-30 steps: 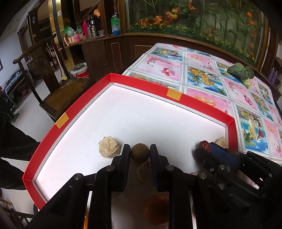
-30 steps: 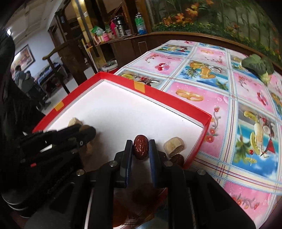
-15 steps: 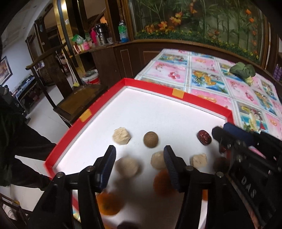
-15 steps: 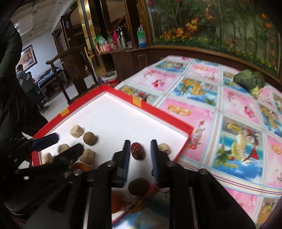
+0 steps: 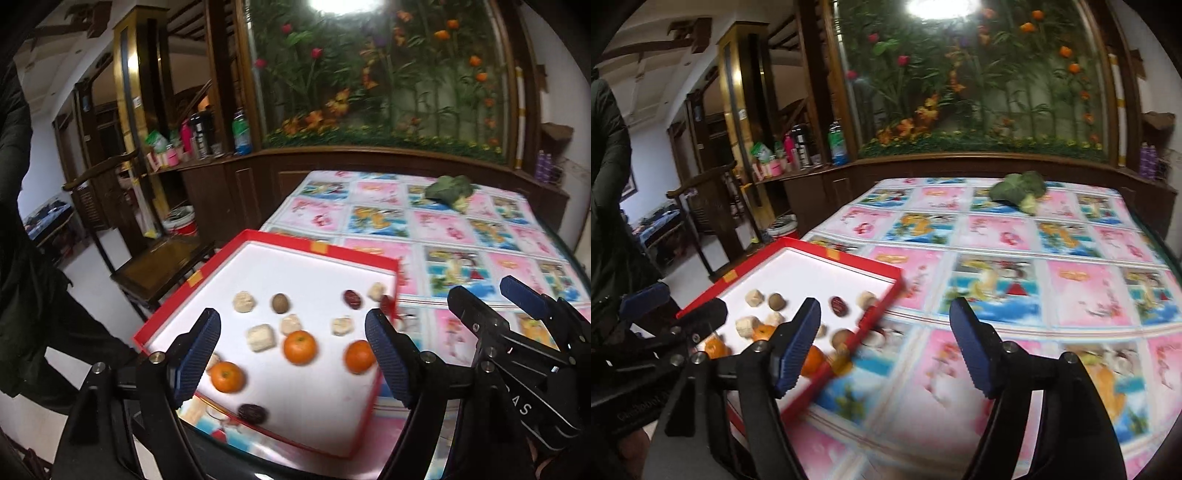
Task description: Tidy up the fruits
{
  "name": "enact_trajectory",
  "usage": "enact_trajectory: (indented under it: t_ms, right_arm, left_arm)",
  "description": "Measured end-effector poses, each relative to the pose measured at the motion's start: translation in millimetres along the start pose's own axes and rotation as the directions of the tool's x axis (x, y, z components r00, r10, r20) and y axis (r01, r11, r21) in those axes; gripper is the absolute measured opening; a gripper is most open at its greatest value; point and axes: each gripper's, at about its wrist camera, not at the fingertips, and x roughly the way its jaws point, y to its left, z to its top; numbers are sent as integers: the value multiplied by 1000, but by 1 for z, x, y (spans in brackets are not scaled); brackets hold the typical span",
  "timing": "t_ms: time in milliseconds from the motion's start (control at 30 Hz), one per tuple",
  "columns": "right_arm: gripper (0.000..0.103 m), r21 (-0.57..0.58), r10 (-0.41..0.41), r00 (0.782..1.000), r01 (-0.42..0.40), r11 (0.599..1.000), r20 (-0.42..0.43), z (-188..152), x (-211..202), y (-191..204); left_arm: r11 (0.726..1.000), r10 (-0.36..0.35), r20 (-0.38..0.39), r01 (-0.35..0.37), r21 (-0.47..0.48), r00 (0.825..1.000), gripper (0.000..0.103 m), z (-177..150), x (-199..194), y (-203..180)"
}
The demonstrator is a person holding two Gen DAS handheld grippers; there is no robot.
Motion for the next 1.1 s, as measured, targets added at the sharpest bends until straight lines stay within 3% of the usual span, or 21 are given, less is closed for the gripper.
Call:
enact_trajectory:
  t_ms: [200,433,700,1100]
  right_arm:
    - [82,-3,-54,995,54,999,83,2,-47,-8]
    - [84,8,-77,990,76,997,121,5,-78,-5]
    - [84,-1,-83,987,84,997,141,0,-97,5]
    - [85,-52,-53,989,60,997,138,-9,-108,30]
  left_arm:
    - [999,-45,55,44,28,997,83,0,-24,-12]
    - [999,-50,85,48,23,995,85,-5,-45,-11]
    - [999,-51,116,53,-9,992,92,-12,-61,0]
    - [994,-68,130,79,-77,989,93,-24,-76,28]
